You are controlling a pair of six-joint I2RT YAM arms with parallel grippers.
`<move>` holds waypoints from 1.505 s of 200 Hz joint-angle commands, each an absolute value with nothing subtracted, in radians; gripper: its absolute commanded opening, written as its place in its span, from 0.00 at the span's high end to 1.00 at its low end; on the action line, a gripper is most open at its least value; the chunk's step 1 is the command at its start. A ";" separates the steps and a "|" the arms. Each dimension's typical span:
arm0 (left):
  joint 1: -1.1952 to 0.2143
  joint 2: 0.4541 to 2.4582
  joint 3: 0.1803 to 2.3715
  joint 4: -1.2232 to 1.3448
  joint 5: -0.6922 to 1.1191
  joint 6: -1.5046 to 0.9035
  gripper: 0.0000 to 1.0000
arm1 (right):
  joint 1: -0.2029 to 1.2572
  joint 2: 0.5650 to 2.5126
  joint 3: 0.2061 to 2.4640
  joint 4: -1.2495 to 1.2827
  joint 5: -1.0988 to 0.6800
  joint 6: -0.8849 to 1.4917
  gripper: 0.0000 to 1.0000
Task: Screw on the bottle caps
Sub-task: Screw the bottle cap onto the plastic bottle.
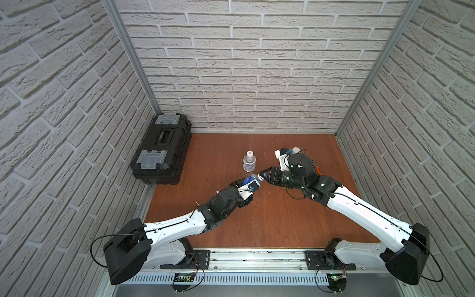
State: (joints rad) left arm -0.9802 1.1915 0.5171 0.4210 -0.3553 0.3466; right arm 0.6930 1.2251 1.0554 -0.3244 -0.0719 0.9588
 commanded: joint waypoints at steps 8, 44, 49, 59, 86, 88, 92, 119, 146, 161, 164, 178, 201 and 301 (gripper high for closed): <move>-1.099 1.245 0.595 0.597 -0.356 0.585 0.40 | 0.748 1.273 1.065 -0.270 0.096 1.248 0.64; -1.092 1.270 0.576 0.567 -0.395 0.588 0.41 | 0.750 1.236 1.139 -0.330 0.193 1.123 0.48; -1.082 1.271 0.575 0.550 -0.394 0.576 0.41 | 0.749 1.227 1.147 -0.326 0.206 1.070 0.45; -1.055 1.265 0.580 0.488 -0.369 0.534 0.40 | 0.746 1.199 1.158 -0.323 0.231 0.940 0.38; -0.955 1.221 0.559 0.368 -0.207 0.408 0.41 | 0.703 1.091 1.114 -0.279 0.268 0.651 0.27; -0.946 1.216 0.558 0.364 -0.194 0.398 0.41 | 0.696 1.082 1.111 -0.275 0.260 0.631 0.27; -0.930 1.208 0.552 0.356 -0.160 0.381 0.41 | 0.683 1.069 1.105 -0.270 0.239 0.594 0.26; -0.829 1.160 0.531 0.310 0.054 0.303 0.41 | 0.592 1.019 1.109 -0.321 0.082 0.382 0.21; -0.713 1.137 0.552 0.243 0.363 0.242 0.41 | 0.530 1.015 1.087 -0.371 -0.240 -0.067 0.20; -0.651 1.136 0.560 0.233 0.522 0.209 0.41 | 0.504 1.016 1.082 -0.436 -0.429 -0.345 0.19; -0.641 1.137 0.562 0.230 0.542 0.203 0.41 | 0.500 1.018 1.084 -0.448 -0.456 -0.380 0.18; -0.613 1.139 0.573 0.219 0.604 0.189 0.41 | 0.467 1.049 1.132 -0.548 -0.611 -0.540 0.18; -0.602 1.128 0.574 0.248 0.638 0.170 0.41 | 0.436 1.139 1.239 -0.658 -0.718 -0.574 0.27; -0.594 1.102 0.578 0.310 0.707 0.133 0.41 | 0.436 1.353 1.355 -0.648 -0.985 -0.470 0.42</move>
